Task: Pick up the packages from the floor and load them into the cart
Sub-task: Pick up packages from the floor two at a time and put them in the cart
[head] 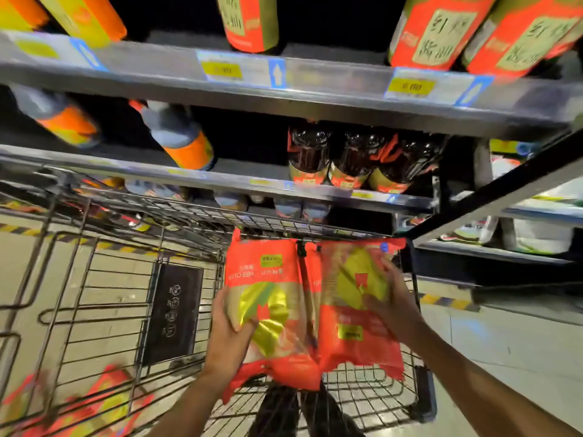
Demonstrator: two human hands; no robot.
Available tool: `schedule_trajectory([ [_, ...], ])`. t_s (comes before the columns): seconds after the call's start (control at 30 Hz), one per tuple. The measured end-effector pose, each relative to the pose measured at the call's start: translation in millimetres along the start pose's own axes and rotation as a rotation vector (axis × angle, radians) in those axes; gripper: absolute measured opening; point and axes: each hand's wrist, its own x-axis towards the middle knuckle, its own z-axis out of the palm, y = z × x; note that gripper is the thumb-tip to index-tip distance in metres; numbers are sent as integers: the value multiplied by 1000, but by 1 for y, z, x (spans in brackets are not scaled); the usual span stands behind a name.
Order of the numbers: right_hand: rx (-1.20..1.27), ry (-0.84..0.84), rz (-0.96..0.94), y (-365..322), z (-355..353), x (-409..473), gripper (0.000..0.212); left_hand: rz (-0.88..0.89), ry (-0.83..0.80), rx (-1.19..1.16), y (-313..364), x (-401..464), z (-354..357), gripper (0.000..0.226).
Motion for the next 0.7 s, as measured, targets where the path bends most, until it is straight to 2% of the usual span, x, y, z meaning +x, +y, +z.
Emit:
schedule_trajectory([
  [0.23,-29,-64,-39,-3,16,8,89,-51,-33,23,-28,19,9,79],
  [0.33,-52,-59,-50,3,23,8,85,-79,-65,-74,-20,12,22,68],
  [0.4,-86,-44,-33,4,23,11,83,-13,-106,-53,-9,1,25,64],
  [0.47,-136,-33,-41,-1,20,12,78,112,-91,118,-20,0,24,60],
  [0.63,-276,-47,-45,-5,13,9,70,55,-32,103,-15,-4,26,50],
  [0.7,-285,-14,-39,-6,14,9,71,100,-34,52,-11,-8,31,52],
])
